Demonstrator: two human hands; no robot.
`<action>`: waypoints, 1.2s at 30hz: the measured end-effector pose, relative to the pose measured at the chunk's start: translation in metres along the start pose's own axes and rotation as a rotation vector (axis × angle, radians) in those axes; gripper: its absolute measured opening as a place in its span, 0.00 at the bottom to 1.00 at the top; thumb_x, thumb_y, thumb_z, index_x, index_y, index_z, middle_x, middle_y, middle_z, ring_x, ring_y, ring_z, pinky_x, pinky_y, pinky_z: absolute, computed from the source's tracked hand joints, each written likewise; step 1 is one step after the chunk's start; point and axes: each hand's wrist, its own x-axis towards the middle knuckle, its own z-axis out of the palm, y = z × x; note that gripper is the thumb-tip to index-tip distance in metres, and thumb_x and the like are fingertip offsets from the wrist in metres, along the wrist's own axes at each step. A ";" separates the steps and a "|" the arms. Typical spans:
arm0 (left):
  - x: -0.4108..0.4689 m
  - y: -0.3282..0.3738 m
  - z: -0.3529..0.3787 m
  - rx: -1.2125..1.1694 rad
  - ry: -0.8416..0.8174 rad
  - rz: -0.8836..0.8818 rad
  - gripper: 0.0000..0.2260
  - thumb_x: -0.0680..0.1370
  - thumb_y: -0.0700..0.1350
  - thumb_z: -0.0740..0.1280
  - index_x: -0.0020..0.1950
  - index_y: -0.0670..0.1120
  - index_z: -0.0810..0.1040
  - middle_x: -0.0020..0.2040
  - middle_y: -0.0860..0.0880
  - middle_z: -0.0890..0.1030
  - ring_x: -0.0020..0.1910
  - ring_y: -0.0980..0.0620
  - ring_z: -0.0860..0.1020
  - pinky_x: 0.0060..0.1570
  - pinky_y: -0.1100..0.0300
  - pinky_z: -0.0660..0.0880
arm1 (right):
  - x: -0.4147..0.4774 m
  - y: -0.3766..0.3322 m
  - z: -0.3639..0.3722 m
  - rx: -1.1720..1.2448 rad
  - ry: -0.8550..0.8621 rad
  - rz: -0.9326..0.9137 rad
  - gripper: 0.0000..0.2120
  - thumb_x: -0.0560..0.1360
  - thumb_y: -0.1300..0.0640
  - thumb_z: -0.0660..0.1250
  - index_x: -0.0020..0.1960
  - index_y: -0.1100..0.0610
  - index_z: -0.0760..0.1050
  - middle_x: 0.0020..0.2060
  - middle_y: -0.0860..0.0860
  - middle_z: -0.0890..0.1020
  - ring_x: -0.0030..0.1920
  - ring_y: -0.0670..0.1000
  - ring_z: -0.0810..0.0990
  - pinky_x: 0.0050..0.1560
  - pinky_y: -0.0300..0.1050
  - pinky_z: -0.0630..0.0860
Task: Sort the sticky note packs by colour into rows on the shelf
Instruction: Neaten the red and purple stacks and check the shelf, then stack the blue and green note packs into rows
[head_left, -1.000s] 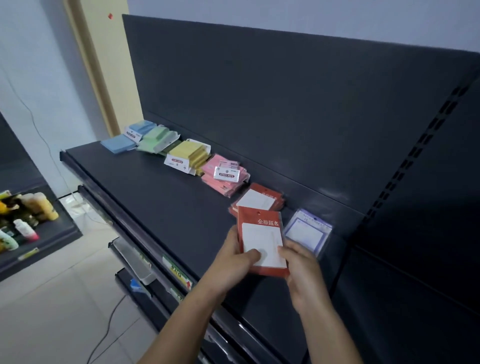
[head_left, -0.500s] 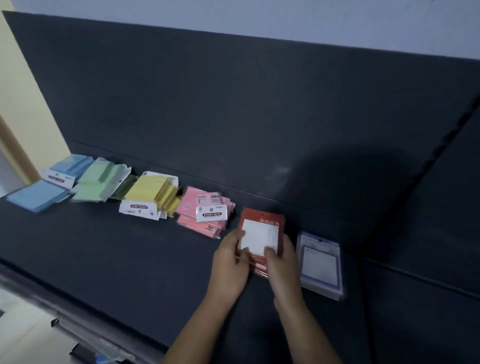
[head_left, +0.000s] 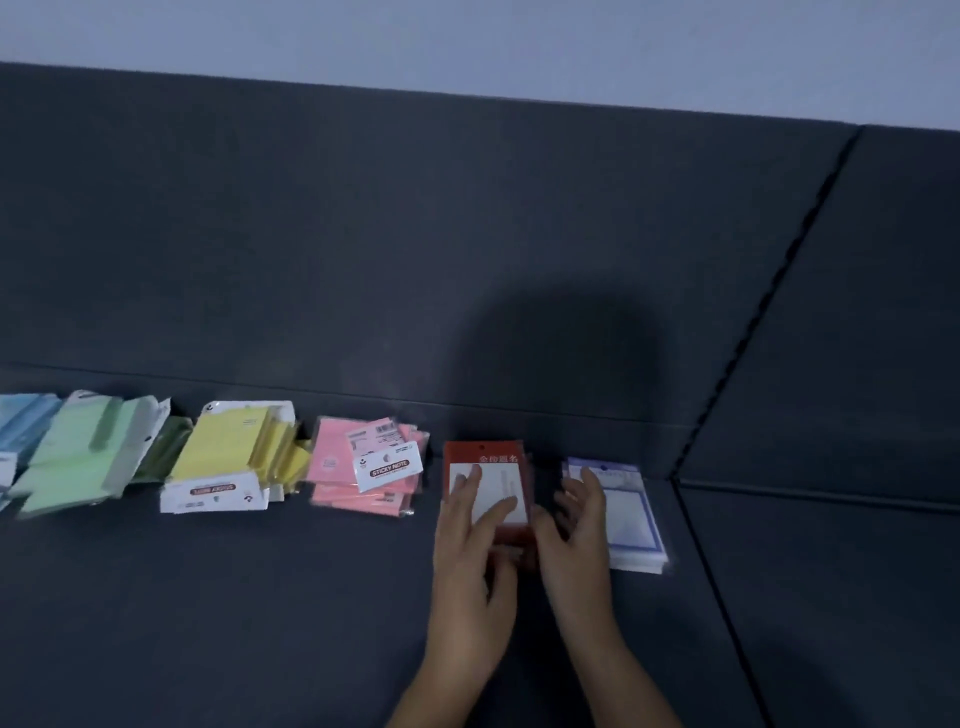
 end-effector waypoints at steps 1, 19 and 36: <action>-0.001 0.004 0.004 -0.003 -0.019 0.036 0.24 0.73 0.45 0.54 0.65 0.66 0.66 0.74 0.57 0.59 0.75 0.57 0.55 0.72 0.55 0.57 | -0.001 0.000 -0.008 0.025 0.015 -0.016 0.26 0.76 0.65 0.63 0.69 0.48 0.59 0.59 0.46 0.71 0.62 0.45 0.70 0.59 0.38 0.67; -0.078 0.174 0.228 0.166 -0.531 0.300 0.17 0.78 0.41 0.60 0.68 0.50 0.70 0.64 0.59 0.68 0.66 0.62 0.63 0.74 0.60 0.45 | -0.058 0.037 -0.379 -0.796 0.262 -0.205 0.16 0.73 0.62 0.68 0.60 0.60 0.75 0.53 0.50 0.78 0.55 0.48 0.72 0.57 0.32 0.63; -0.118 0.253 0.398 0.362 -0.639 0.180 0.23 0.77 0.45 0.64 0.72 0.43 0.65 0.71 0.47 0.68 0.69 0.50 0.66 0.73 0.54 0.52 | -0.101 0.078 -0.627 -0.891 0.438 -0.040 0.13 0.74 0.58 0.68 0.58 0.57 0.77 0.52 0.48 0.78 0.54 0.47 0.73 0.58 0.39 0.67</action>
